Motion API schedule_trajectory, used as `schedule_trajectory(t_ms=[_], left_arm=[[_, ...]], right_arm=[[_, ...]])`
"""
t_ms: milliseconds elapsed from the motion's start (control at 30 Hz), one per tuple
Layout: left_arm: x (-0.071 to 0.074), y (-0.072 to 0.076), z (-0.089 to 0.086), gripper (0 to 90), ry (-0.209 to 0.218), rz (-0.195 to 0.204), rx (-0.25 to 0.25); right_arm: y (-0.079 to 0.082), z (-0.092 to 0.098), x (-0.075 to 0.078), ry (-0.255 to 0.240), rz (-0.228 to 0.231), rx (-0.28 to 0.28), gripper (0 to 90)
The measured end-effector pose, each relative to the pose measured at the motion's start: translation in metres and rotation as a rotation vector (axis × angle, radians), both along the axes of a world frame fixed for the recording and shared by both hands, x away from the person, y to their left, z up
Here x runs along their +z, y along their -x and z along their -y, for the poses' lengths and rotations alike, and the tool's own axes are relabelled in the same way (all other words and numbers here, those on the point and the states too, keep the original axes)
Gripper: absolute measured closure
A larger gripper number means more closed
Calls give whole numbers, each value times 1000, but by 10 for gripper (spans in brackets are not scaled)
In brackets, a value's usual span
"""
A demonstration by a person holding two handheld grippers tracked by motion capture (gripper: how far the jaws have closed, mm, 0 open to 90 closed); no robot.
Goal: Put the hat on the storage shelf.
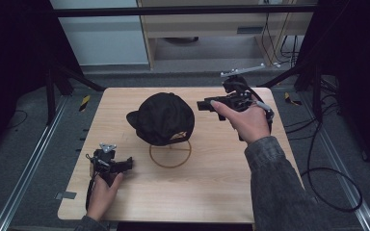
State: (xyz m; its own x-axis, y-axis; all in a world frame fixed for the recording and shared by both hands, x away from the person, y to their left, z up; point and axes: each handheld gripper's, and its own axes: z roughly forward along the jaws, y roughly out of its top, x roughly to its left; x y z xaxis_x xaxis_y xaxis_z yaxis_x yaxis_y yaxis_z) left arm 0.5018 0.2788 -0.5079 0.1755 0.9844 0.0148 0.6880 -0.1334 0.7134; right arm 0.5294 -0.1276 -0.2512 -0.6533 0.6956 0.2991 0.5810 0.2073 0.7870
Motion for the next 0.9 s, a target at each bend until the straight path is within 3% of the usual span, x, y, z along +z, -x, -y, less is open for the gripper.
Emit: schedule_trajectory(t_ms=[467,900], left_arm=[[0,0,0,0,0,0,0],[0,0,0,0,0,2,0]], right_arm=[[12,20,3,-16,21,-37,537],[26,39,6,-6,46,-88,413]])
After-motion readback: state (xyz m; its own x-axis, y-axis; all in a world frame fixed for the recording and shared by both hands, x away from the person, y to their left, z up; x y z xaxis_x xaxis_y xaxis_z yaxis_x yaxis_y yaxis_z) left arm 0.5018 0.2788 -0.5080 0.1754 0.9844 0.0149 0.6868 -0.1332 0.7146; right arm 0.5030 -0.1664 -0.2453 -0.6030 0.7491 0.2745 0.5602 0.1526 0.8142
